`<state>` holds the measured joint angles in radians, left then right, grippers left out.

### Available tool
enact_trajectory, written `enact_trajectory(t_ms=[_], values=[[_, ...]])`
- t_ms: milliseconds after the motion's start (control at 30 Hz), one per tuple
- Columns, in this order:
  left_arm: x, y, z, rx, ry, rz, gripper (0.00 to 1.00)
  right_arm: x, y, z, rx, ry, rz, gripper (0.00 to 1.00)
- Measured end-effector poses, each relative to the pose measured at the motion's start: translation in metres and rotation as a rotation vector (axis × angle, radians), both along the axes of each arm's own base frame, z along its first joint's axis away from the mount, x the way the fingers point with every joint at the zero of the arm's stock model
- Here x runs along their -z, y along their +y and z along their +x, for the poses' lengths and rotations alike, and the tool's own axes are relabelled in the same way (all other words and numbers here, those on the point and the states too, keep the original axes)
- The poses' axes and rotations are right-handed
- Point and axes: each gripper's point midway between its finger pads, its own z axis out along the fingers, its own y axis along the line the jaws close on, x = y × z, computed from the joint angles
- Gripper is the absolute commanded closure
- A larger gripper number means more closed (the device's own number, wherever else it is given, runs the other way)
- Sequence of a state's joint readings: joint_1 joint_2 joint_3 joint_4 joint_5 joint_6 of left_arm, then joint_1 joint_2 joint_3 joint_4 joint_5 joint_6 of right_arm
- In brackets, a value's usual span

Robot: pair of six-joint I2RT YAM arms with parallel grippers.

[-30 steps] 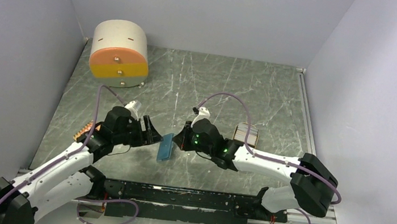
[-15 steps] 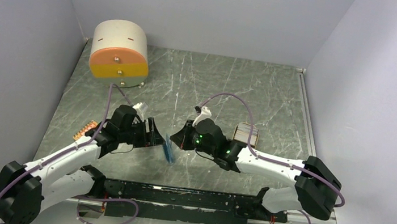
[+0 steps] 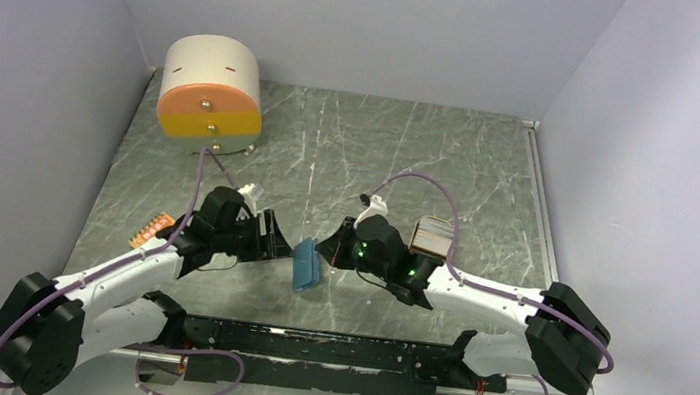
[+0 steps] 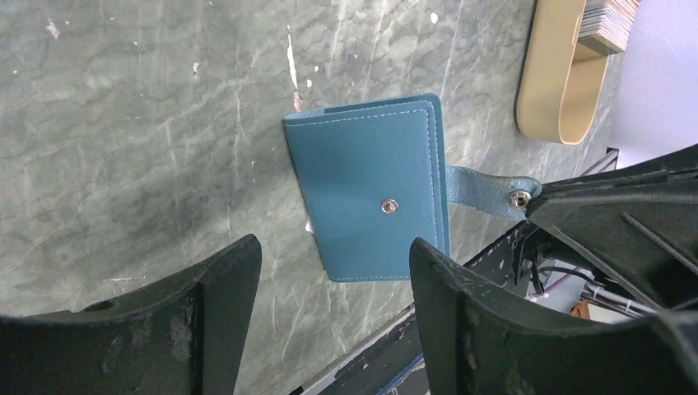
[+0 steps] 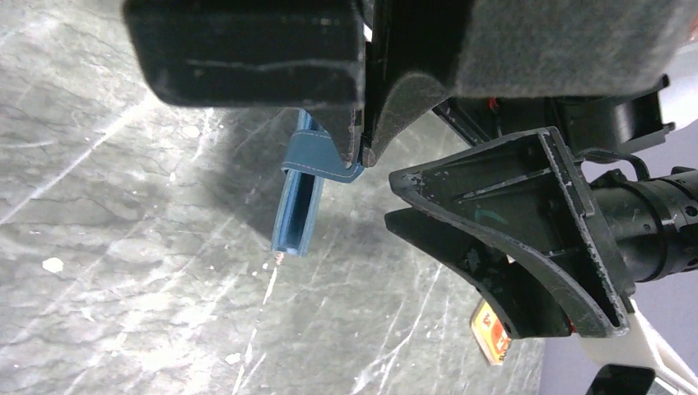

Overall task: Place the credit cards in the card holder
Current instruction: Open the card holder at the center of the board.

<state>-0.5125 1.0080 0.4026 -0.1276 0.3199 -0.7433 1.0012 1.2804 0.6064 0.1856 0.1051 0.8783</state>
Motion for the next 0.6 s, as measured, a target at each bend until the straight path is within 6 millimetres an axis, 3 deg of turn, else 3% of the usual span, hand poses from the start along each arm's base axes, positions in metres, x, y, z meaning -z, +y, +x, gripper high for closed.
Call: enact_trajectory(t_ms=[167,400,500,600], values=[[-0.003,-0.008,0.000,0.041,-0.014,-0.035,0.25,0.001,-0.005,0.000,0.008,0.007,-0.001,1.00],[-0.030,-0.022,0.004,0.091,-0.099,-0.134,0.30,-0.006,-0.001,-0.003,-0.022,0.008,0.030,1.00],[-0.026,-0.025,0.002,0.105,-0.080,-0.146,0.33,-0.007,0.003,-0.005,-0.036,0.016,0.046,1.00],[-0.012,-0.025,-0.003,0.115,-0.036,-0.135,0.30,-0.009,0.006,-0.006,-0.043,0.020,0.061,1.00]])
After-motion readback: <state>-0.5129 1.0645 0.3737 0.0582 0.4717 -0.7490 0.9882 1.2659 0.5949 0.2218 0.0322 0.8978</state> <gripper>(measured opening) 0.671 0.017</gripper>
